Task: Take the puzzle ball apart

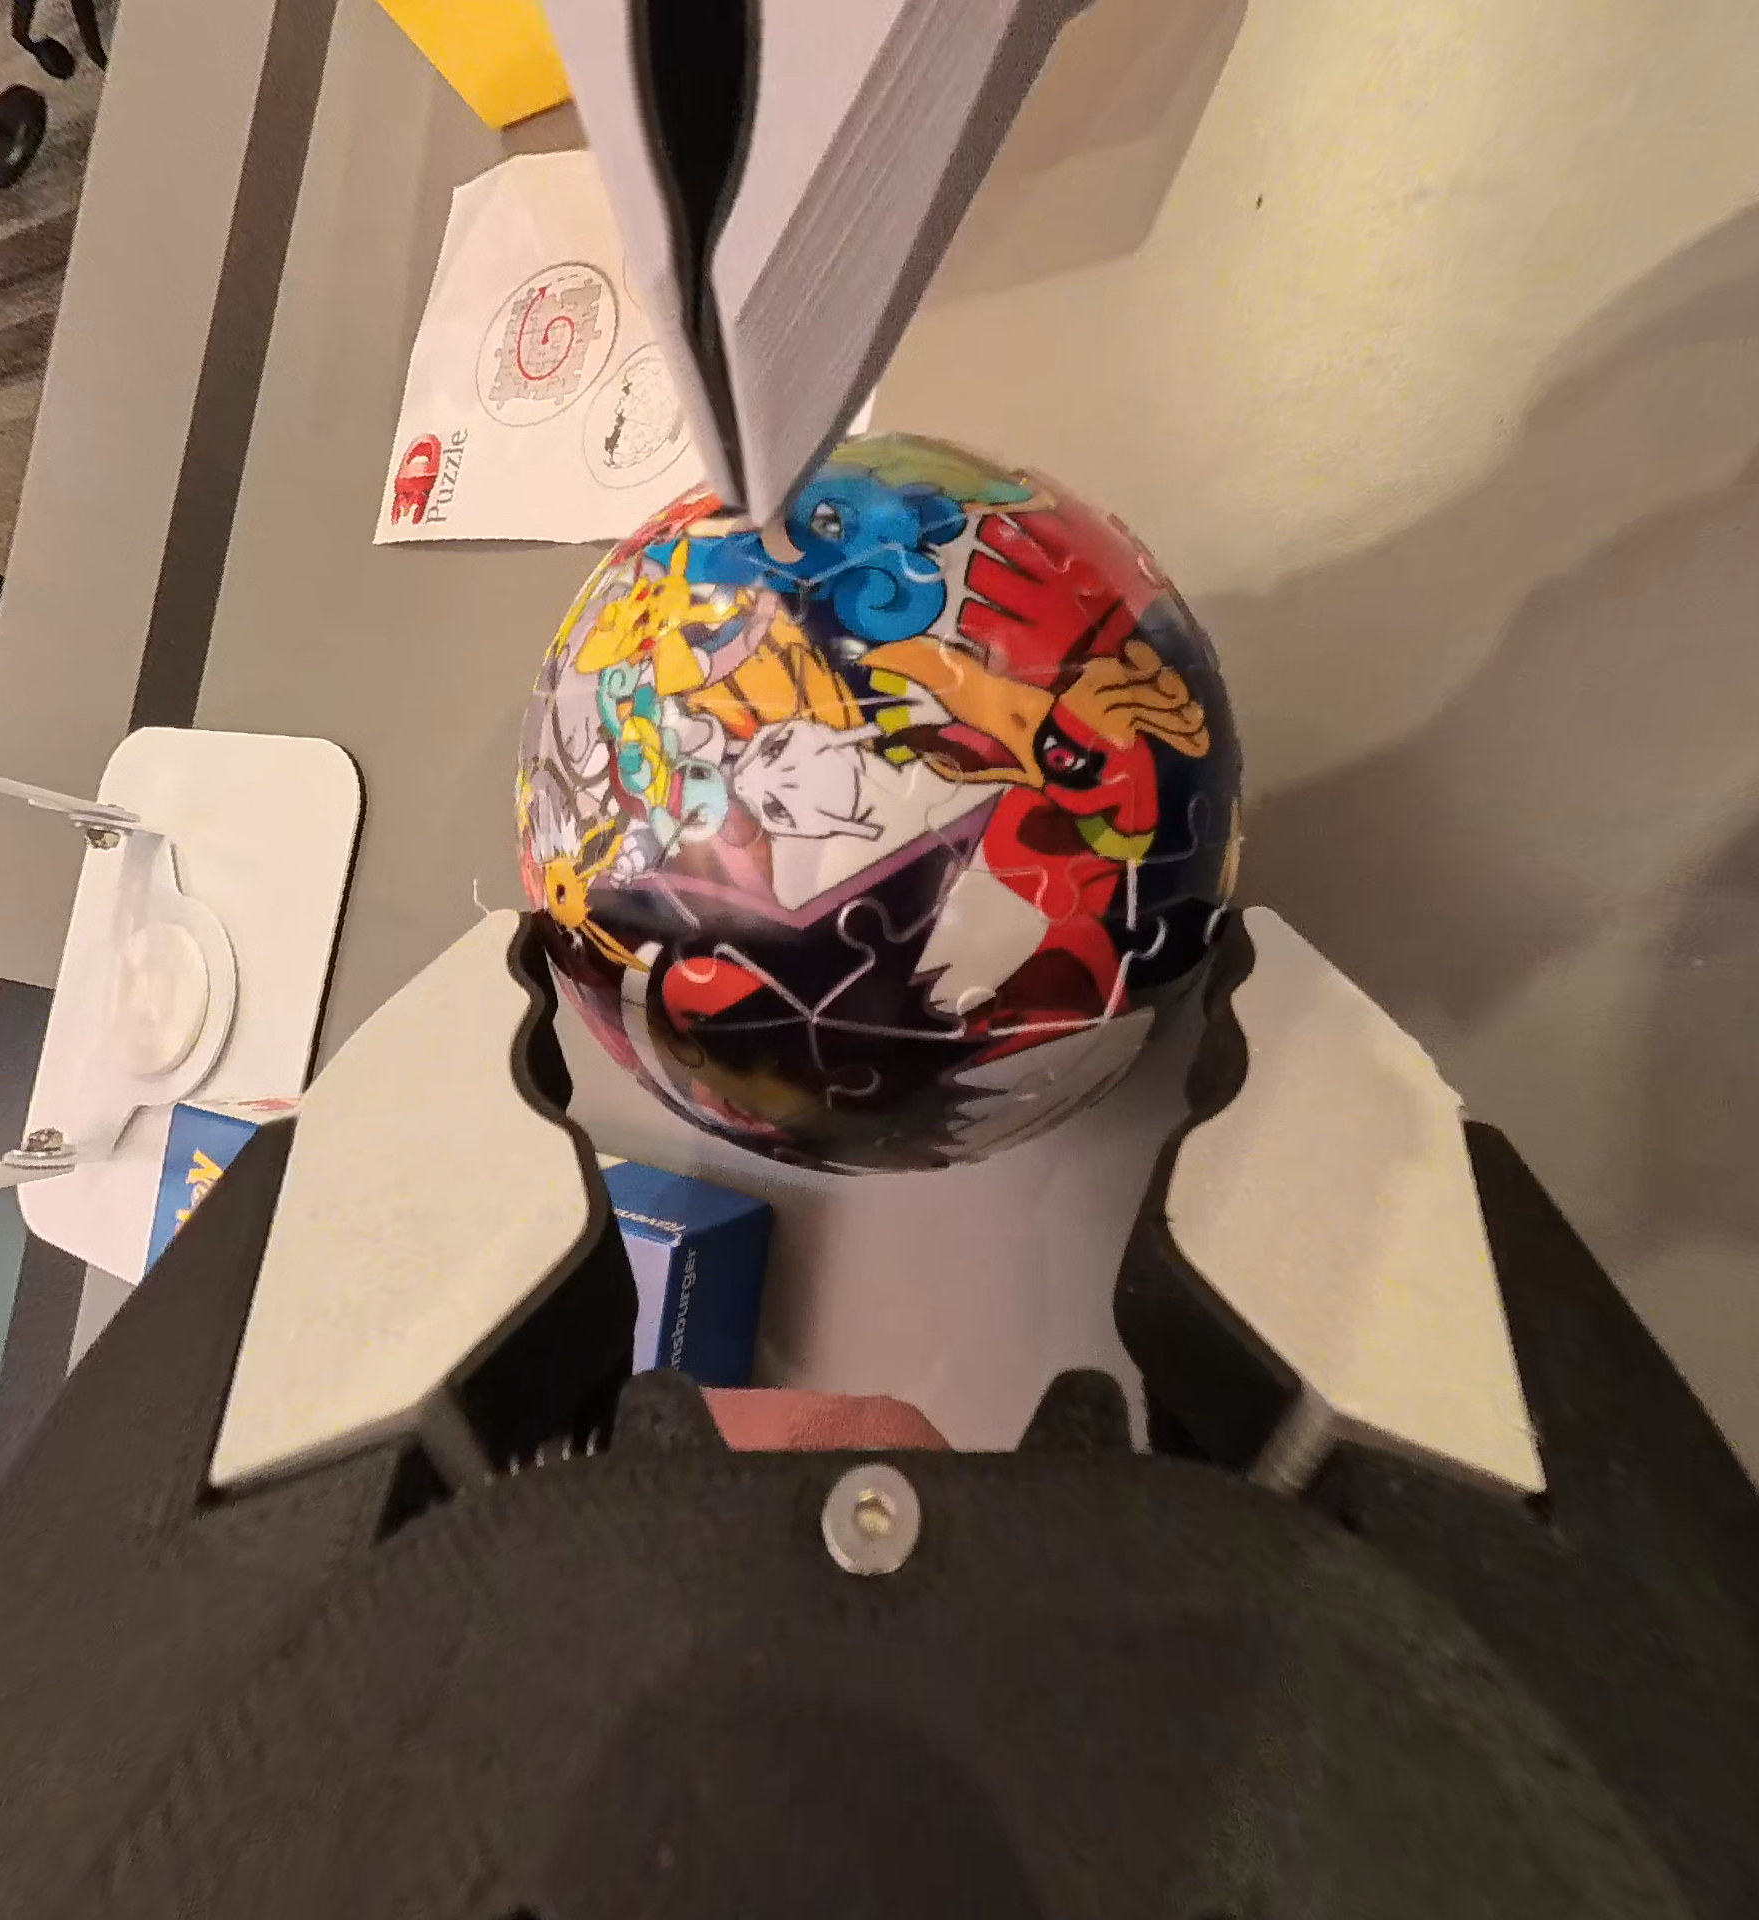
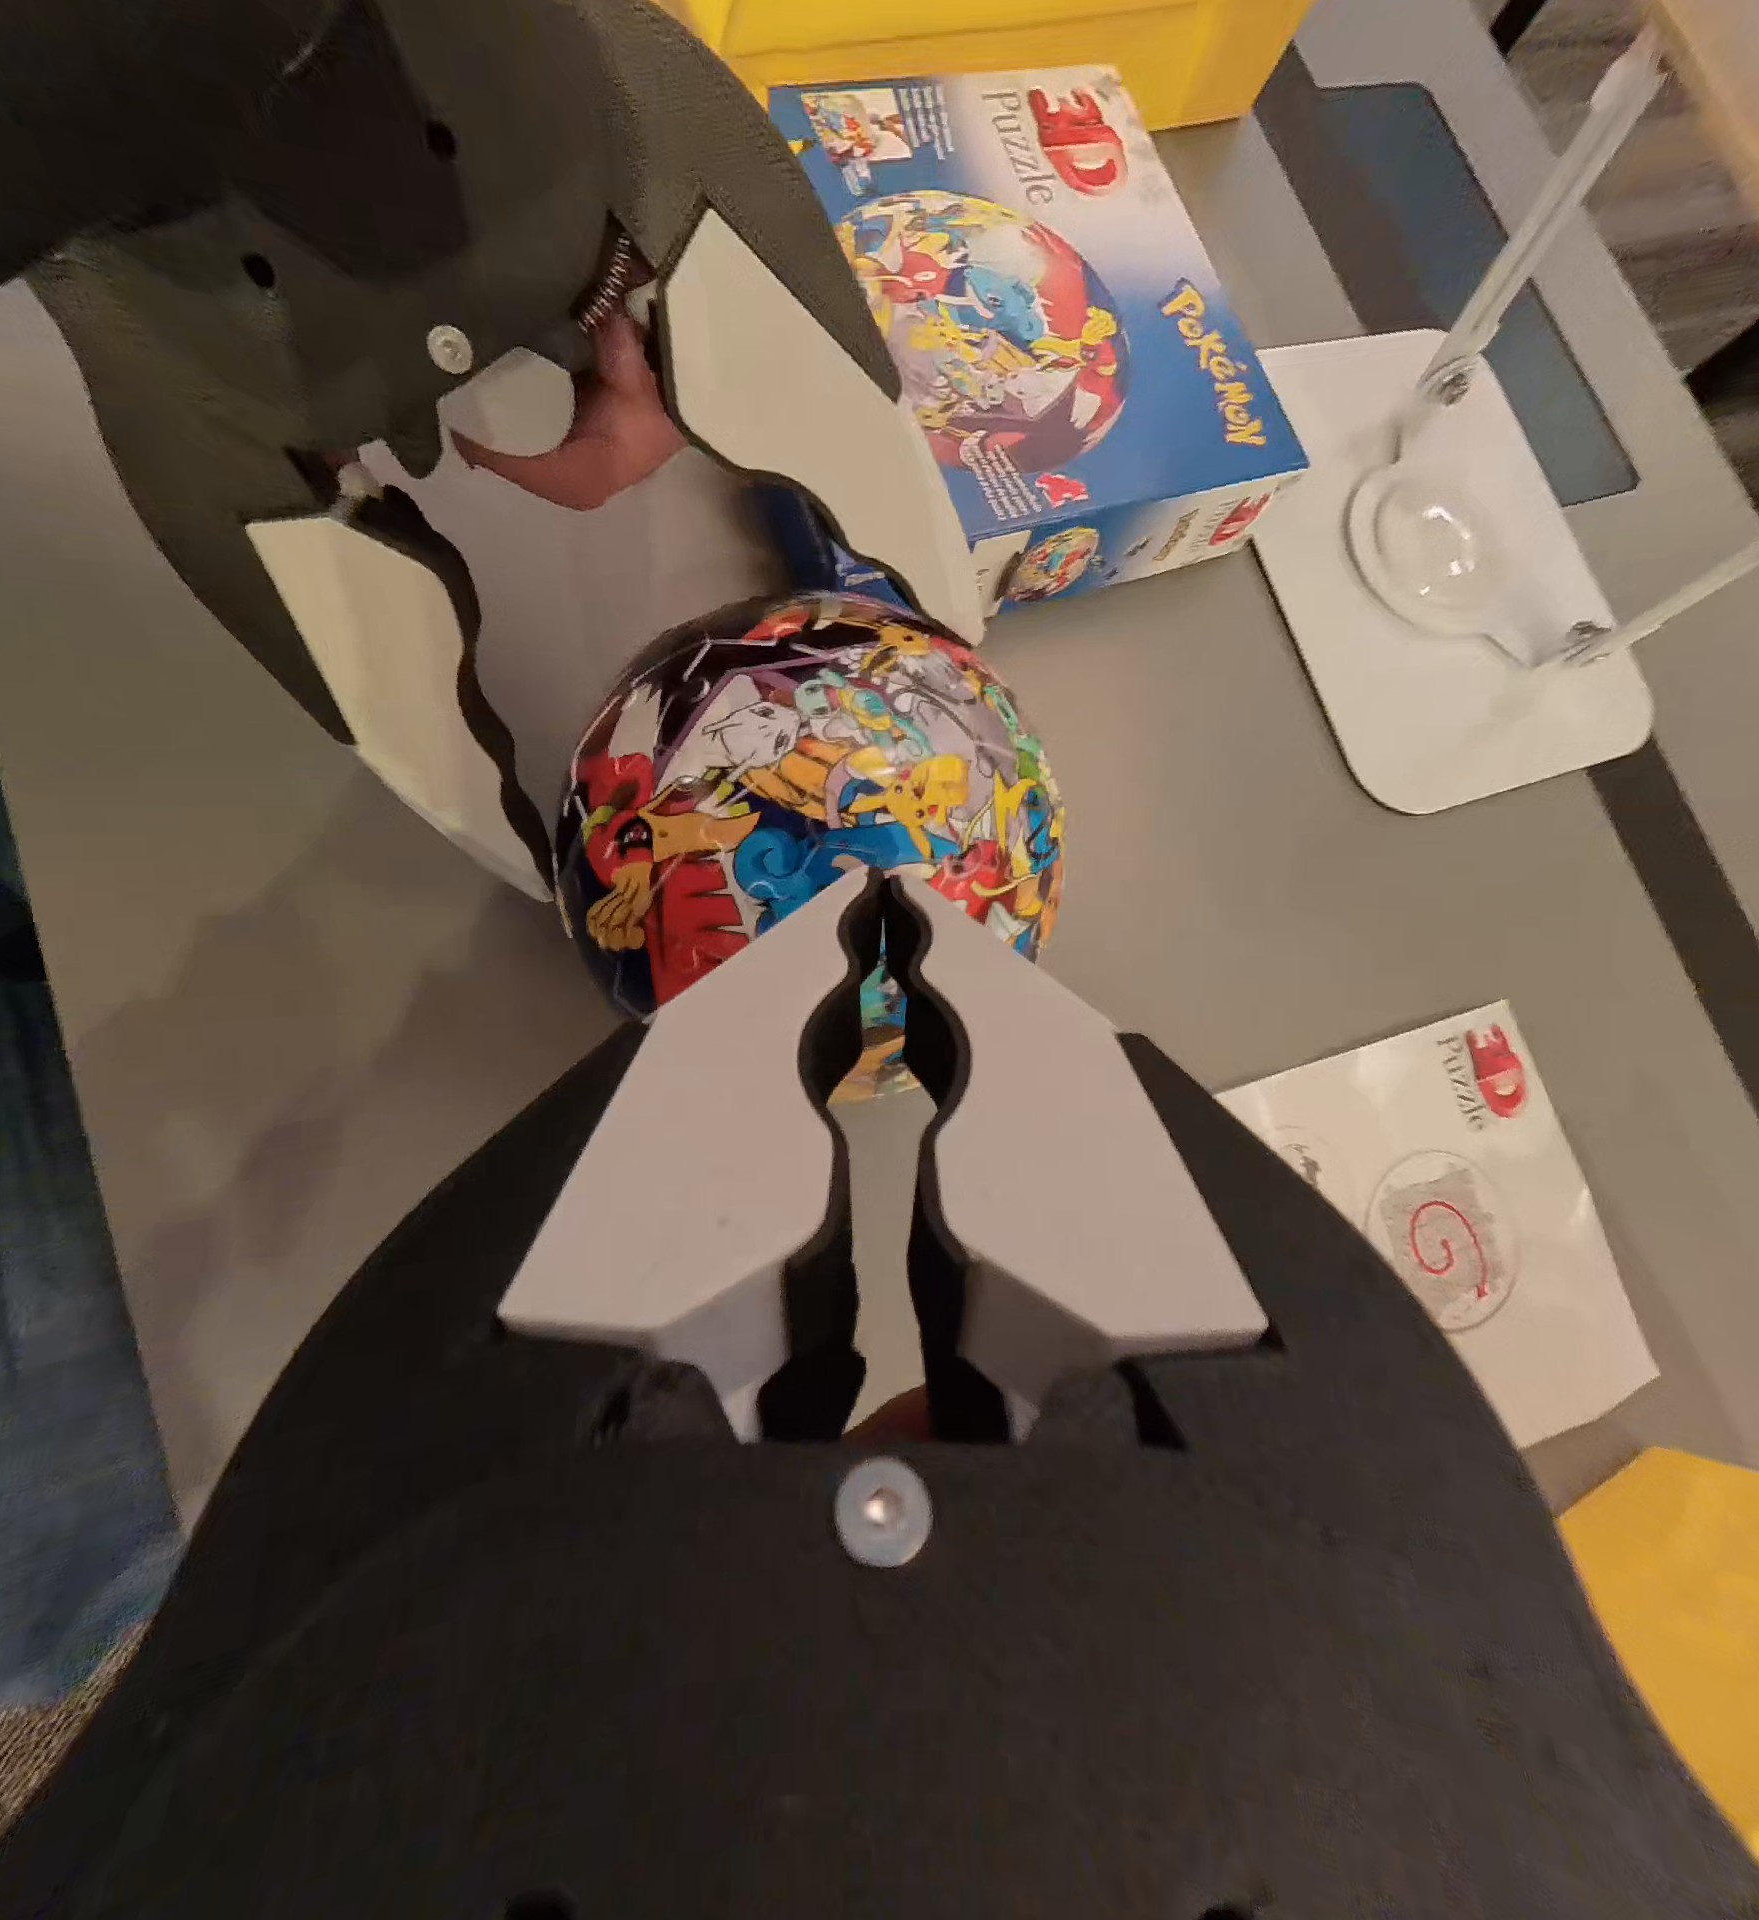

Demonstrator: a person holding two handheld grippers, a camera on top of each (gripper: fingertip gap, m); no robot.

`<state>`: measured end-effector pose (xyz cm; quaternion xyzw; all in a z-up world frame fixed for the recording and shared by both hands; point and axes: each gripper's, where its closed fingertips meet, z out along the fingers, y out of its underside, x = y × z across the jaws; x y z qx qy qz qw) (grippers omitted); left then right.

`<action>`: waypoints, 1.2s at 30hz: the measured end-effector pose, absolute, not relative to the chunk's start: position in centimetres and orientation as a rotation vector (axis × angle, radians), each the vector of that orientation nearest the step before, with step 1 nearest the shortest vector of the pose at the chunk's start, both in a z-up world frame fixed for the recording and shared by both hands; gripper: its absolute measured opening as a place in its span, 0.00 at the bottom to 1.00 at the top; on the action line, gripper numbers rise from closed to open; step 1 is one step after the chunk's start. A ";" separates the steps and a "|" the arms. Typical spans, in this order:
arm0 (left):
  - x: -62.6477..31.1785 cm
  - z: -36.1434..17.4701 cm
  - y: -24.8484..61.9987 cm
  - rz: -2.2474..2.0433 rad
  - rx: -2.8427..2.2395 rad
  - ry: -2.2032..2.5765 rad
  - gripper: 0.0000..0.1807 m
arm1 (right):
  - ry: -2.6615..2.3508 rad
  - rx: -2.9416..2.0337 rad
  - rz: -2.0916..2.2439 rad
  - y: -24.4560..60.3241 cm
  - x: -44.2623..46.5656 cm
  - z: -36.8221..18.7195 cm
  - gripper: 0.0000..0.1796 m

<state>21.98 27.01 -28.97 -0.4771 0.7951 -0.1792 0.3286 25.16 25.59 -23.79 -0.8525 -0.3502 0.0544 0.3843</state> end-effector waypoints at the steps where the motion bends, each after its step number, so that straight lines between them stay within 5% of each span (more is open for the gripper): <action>1: 22.0 -29.0 27.0 -0.476 -1.251 2.076 0.65 | -0.894 -2.169 0.149 25.5 25.1 -23.7 0.00; 36: 22.2 -28.8 27.1 -0.429 -1.232 2.085 0.65 | -0.886 -2.207 0.134 26.7 24.4 -20.2 0.00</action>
